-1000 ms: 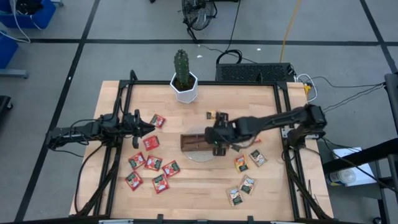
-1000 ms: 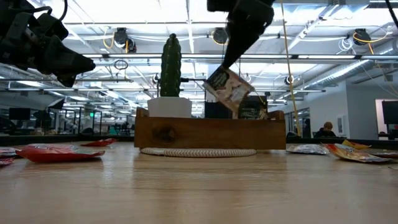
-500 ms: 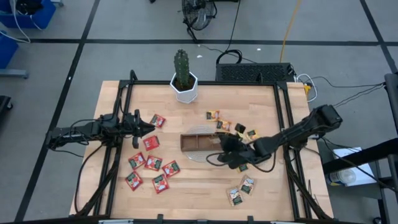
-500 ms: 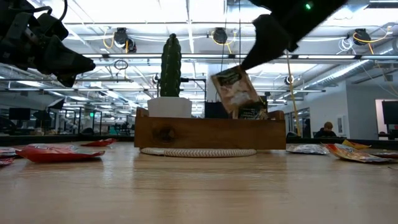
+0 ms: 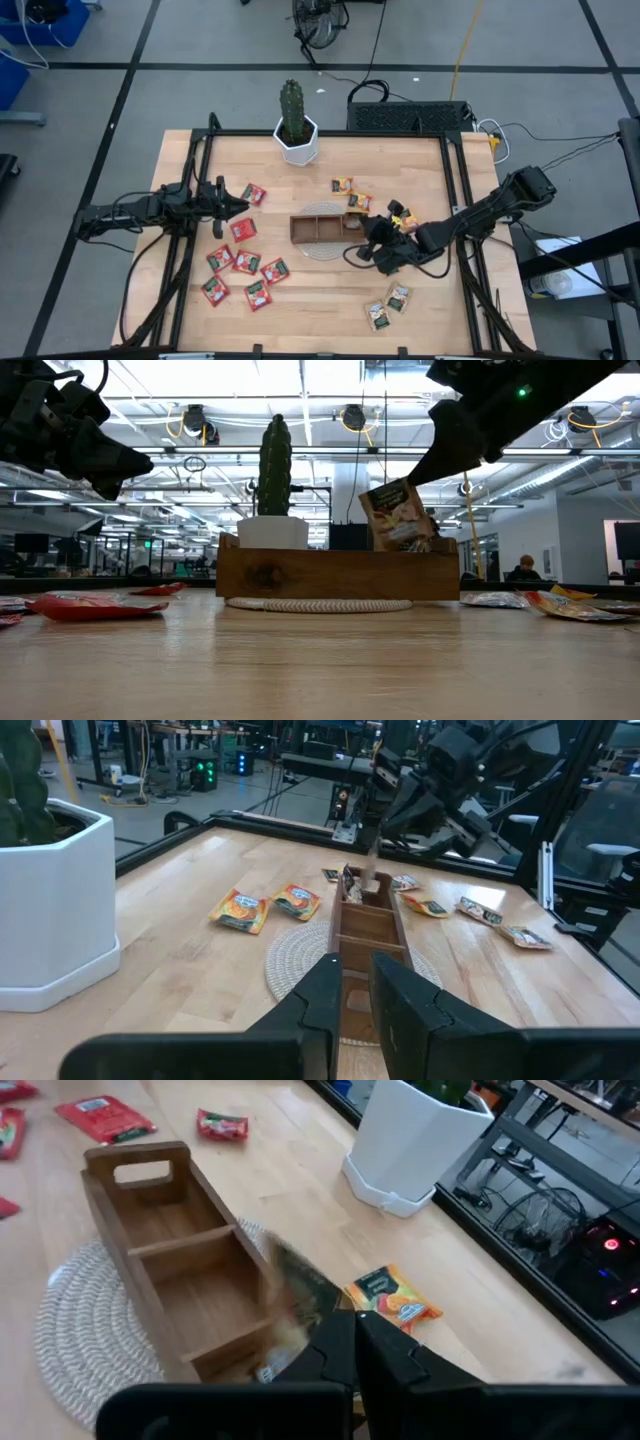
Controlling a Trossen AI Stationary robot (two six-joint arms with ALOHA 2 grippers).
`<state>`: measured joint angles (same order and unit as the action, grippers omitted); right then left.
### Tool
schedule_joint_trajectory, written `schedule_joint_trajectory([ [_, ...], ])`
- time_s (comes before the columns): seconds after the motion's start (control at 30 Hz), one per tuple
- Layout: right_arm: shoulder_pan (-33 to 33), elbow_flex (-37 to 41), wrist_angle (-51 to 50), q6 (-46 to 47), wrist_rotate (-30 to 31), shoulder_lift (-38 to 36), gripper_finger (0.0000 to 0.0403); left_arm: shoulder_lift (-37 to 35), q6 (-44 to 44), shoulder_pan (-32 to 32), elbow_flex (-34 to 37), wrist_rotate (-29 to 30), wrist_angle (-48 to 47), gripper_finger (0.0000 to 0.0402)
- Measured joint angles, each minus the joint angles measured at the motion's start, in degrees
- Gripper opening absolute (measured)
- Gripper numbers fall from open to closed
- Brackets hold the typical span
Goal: Pick & Place Tea
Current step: Put the brown tea bag into the right section of the wooden organizer
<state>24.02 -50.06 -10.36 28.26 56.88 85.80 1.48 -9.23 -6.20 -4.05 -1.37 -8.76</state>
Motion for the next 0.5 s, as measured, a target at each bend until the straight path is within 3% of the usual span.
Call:
schedule_joint_trajectory([
  [0.5, 0.47, -0.02, -0.01, 6.09, -1.61, 3.28, 0.0, -0.01, 0.02, 0.02, -0.01, 0.0, 0.01, 0.0058],
])
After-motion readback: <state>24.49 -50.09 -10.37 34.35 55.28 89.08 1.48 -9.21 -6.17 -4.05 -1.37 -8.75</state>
